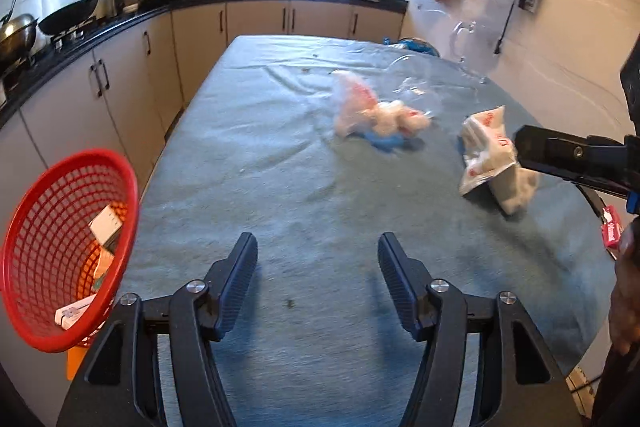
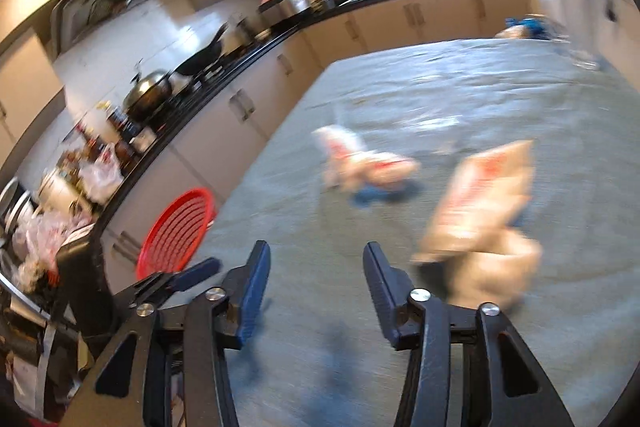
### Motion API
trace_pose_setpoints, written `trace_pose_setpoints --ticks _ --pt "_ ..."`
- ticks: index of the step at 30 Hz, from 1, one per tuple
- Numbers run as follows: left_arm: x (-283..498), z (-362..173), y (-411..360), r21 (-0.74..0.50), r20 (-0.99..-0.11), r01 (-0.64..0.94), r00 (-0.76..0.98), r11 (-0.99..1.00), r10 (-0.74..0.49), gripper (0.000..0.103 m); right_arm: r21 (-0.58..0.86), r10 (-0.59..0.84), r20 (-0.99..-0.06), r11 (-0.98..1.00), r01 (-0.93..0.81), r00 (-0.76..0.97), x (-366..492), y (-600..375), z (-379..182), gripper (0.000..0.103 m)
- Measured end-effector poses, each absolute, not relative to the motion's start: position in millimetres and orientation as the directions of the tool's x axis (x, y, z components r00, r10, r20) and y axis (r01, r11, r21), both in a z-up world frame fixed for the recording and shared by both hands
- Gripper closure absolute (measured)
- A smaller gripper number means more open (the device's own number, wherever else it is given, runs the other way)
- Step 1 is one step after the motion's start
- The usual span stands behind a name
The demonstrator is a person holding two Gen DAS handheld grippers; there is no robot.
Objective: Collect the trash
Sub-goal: 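Move both tools back to the table toward the paper bag and white cloth, then grasp the white paper bag with the left gripper while the right grasps the white cloth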
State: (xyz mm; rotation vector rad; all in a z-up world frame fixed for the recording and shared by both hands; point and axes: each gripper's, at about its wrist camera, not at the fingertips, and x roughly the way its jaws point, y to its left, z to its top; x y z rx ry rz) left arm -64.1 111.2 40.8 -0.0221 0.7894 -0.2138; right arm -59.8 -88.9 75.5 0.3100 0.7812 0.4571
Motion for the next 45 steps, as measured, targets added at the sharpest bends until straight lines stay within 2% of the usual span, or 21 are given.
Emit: trace_pose_setpoints --ticks 4,7,17,20,21,22,24,28,33,38,45 --pt "-61.3 38.7 104.0 -0.093 -0.707 0.186 0.679 0.978 -0.196 0.037 0.384 0.397 -0.620 0.906 -0.180 0.676 -64.6 -128.6 69.6 0.040" --pt "-60.1 38.8 103.0 -0.093 -0.710 0.198 0.674 0.976 -0.204 0.037 0.367 0.365 -0.651 0.919 -0.145 0.666 -61.5 -141.8 58.9 0.039" --pt "-60.7 37.7 99.5 -0.084 -0.721 0.231 0.657 0.969 -0.219 0.037 0.244 0.296 -0.715 0.955 -0.171 0.633 -41.5 -120.8 31.7 0.036" --pt "-59.6 38.4 94.4 -0.088 -0.723 0.244 0.651 0.966 -0.230 0.037 0.262 0.307 -0.714 0.950 -0.167 0.629 -38.9 -126.4 26.8 0.037" --pt "-59.7 38.7 92.7 -0.093 -0.724 0.249 0.648 0.964 -0.237 0.037 0.269 0.312 -0.710 0.949 -0.166 0.631 -39.3 -129.8 26.3 0.049" --pt "-59.3 39.3 90.0 -0.098 -0.726 0.257 0.642 0.961 -0.246 0.037 0.273 0.314 -0.710 0.948 -0.165 0.631 -40.5 -131.1 26.3 0.056" --pt "-58.7 41.2 83.0 -0.100 -0.728 0.270 0.636 0.958 -0.256 0.037 0.291 0.325 -0.701 0.943 -0.161 0.635 -44.0 -137.6 26.8 0.058" --pt "-56.5 52.7 62.8 -0.101 -0.719 0.312 0.633 0.945 -0.286 0.033 0.296 0.310 -0.684 0.945 -0.137 0.661 -54.0 -155.1 29.9 0.059" --pt "-50.0 67.2 23.8 -0.082 -0.709 0.378 0.628 0.922 -0.321 0.028 0.328 0.247 -0.657 0.944 -0.025 0.713 -65.5 -197.2 29.9 0.060" --pt "-37.4 68.5 -15.9 -0.057 -0.724 0.434 0.602 0.899 -0.337 0.027 0.477 0.328 -0.629 0.879 0.017 0.705 -66.8 -229.3 18.1 0.059" --pt "5.7 56.6 -55.0 -0.092 -0.775 0.455 0.526 0.886 -0.351 0.026 0.516 0.363 -0.585 0.856 -0.013 0.726 -72.3 -232.9 20.1 0.059"
